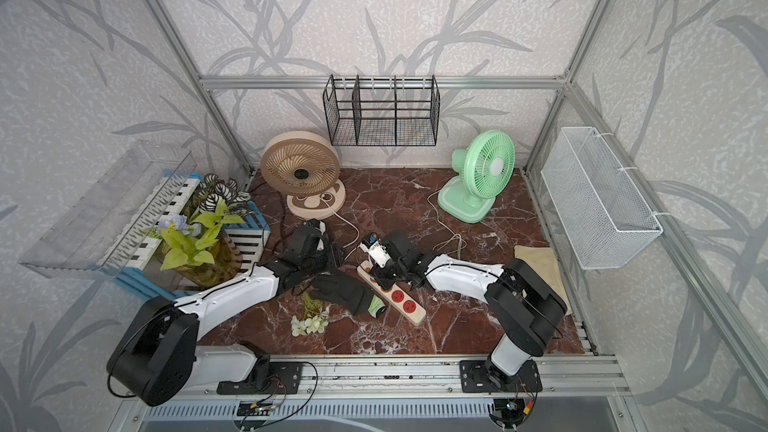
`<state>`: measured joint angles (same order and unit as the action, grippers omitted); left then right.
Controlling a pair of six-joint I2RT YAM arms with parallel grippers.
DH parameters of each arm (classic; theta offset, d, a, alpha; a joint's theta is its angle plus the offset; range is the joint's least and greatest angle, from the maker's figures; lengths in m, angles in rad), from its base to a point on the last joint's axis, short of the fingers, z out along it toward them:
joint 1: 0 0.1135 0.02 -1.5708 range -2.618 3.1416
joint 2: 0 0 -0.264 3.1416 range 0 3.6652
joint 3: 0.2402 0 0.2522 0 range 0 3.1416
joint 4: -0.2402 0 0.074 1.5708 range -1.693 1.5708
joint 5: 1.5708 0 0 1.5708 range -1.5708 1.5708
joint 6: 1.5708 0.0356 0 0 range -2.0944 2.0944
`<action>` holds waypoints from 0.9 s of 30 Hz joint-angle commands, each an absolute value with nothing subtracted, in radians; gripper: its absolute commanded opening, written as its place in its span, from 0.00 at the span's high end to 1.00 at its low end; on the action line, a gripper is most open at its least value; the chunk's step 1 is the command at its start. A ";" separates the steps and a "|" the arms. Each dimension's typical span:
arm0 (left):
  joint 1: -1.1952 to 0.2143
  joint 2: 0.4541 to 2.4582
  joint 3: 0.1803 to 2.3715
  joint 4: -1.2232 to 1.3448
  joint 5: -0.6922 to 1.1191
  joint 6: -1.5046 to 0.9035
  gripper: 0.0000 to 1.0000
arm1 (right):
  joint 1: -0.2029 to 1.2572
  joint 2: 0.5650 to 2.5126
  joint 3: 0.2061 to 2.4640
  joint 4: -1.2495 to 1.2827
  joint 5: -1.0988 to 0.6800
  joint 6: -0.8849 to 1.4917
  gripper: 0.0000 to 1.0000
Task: Plug the desk fan into the power strip
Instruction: Insert the plug into the socket.
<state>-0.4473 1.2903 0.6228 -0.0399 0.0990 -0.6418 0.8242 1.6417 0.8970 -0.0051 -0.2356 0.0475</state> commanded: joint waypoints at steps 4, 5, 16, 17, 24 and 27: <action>-0.440 1.179 0.564 -0.065 0.103 -0.669 0.35 | 0.830 1.666 0.912 -0.055 -0.223 0.012 1.00; -0.440 1.168 0.555 -0.062 0.100 -0.673 0.35 | 0.831 1.665 0.913 -0.063 -0.216 0.005 1.00; -0.440 1.137 0.551 -0.068 0.135 -0.678 0.34 | 0.830 1.661 0.909 -0.129 -0.162 -0.025 1.00; -0.440 1.137 0.550 -0.068 0.141 -0.677 0.34 | 0.830 1.664 0.907 -0.124 -0.165 -0.024 1.00; -0.440 1.105 0.529 -0.073 0.159 -0.684 0.34 | 0.845 1.669 0.905 -0.109 -0.152 -0.015 1.00; -0.440 1.078 0.517 -0.081 0.160 -0.689 0.34 | 0.868 1.675 0.902 -0.131 -0.105 -0.017 1.00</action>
<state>-0.4438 1.1107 0.5312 -0.0582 0.1490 -0.6792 0.8452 1.6466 0.9081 -0.0311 -0.1669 -0.0055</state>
